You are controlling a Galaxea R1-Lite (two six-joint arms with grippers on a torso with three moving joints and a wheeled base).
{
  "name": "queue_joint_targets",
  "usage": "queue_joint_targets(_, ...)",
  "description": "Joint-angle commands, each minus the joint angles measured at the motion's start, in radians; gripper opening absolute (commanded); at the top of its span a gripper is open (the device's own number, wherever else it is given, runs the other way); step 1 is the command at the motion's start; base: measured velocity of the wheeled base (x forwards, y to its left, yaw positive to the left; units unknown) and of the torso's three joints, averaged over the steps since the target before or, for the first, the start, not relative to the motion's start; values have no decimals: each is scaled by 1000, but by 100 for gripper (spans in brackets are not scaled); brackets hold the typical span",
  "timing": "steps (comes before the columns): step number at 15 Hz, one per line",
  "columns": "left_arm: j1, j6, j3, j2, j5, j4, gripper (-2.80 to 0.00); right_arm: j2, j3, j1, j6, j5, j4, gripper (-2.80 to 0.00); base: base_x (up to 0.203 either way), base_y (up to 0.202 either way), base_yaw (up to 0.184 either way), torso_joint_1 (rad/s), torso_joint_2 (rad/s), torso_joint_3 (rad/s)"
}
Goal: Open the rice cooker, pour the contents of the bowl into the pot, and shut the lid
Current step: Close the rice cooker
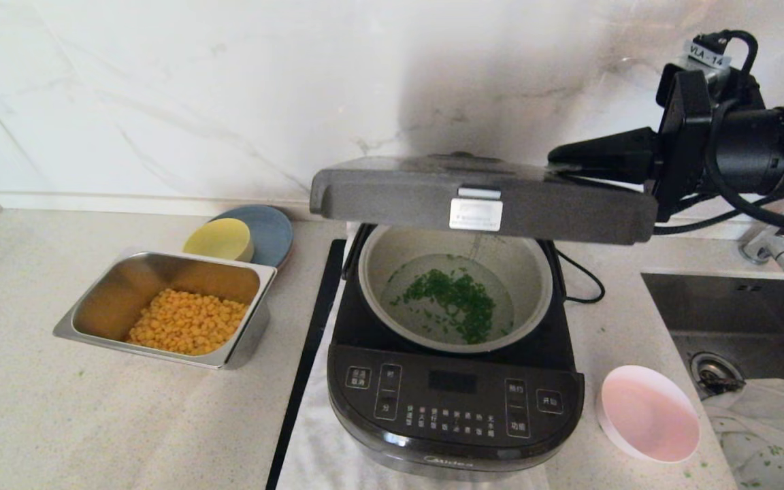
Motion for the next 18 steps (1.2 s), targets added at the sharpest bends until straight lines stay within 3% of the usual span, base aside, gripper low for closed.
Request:
queue_joint_targets(1, 0, 0, 0, 1, 0, 0, -280, -51, 121, 11, -6, 3, 0, -280, 0, 0, 0, 0, 0, 0)
queue_joint_targets(4, 0, 0, 0, 1, 0, 0, -280, -89, 264, 12, -61, 1, -2, -280, 0, 0, 0, 0, 0, 0)
queue_joint_targets(9, 0, 0, 0, 1, 0, 0, -280, -90, 402, 10, -72, -27, -24, -280, 0, 0, 0, 0, 0, 0)
queue_joint_targets(18, 0, 0, 0, 1, 0, 0, -280, -17, 466, 10, -71, -33, -95, -280, 0, 0, 0, 0, 0, 0)
